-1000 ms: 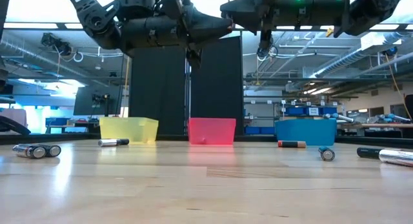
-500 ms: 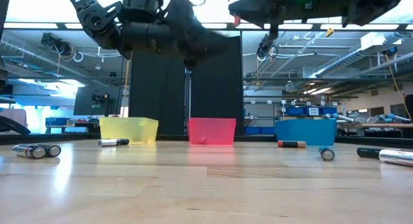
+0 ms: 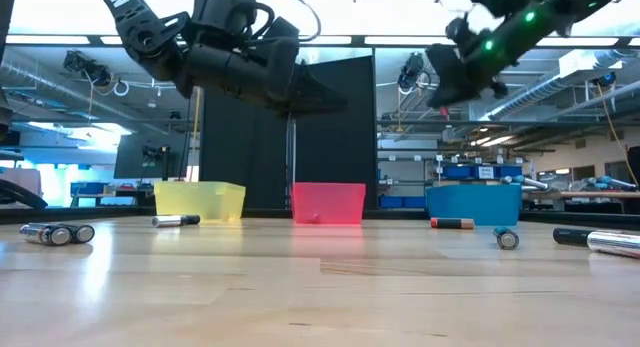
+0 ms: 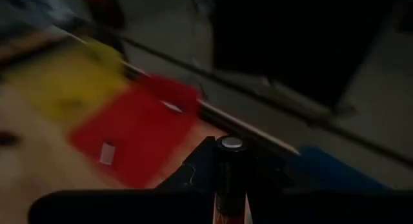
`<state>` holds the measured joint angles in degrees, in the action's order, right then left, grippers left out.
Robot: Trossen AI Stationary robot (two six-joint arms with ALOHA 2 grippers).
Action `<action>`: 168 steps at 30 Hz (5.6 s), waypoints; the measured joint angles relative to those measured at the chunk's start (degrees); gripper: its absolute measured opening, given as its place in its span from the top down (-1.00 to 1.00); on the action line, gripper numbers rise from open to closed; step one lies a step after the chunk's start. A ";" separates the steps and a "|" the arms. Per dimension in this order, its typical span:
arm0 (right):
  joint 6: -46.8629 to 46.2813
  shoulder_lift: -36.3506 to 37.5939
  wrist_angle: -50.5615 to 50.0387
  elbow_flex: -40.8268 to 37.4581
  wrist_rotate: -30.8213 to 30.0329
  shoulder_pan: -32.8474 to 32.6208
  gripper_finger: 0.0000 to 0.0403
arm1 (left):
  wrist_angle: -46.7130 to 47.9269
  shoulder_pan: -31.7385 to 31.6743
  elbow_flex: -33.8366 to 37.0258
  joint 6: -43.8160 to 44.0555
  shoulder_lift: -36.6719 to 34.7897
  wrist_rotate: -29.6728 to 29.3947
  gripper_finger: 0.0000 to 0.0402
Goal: Sort batteries
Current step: Put the bottom orange battery into the blue bin, then put the silver battery into the red bin
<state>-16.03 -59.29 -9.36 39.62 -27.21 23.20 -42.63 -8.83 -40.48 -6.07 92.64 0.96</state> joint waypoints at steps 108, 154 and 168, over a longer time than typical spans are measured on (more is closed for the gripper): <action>30.68 -41.71 -32.79 22.64 27.26 -37.86 -0.01 | -7.93 -0.99 8.04 0.31 -0.07 4.91 0.22; 15.94 -43.52 -34.42 23.66 27.89 -37.38 0.22 | -6.63 -0.82 8.04 0.57 -0.07 4.65 0.22; -30.92 -43.49 -30.59 24.55 35.92 -38.54 -0.01 | -6.20 -0.82 8.06 1.81 -0.07 4.65 0.22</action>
<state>-46.95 -102.78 -39.95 64.17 8.72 -15.33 -48.83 -9.65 -32.42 -4.25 92.58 5.61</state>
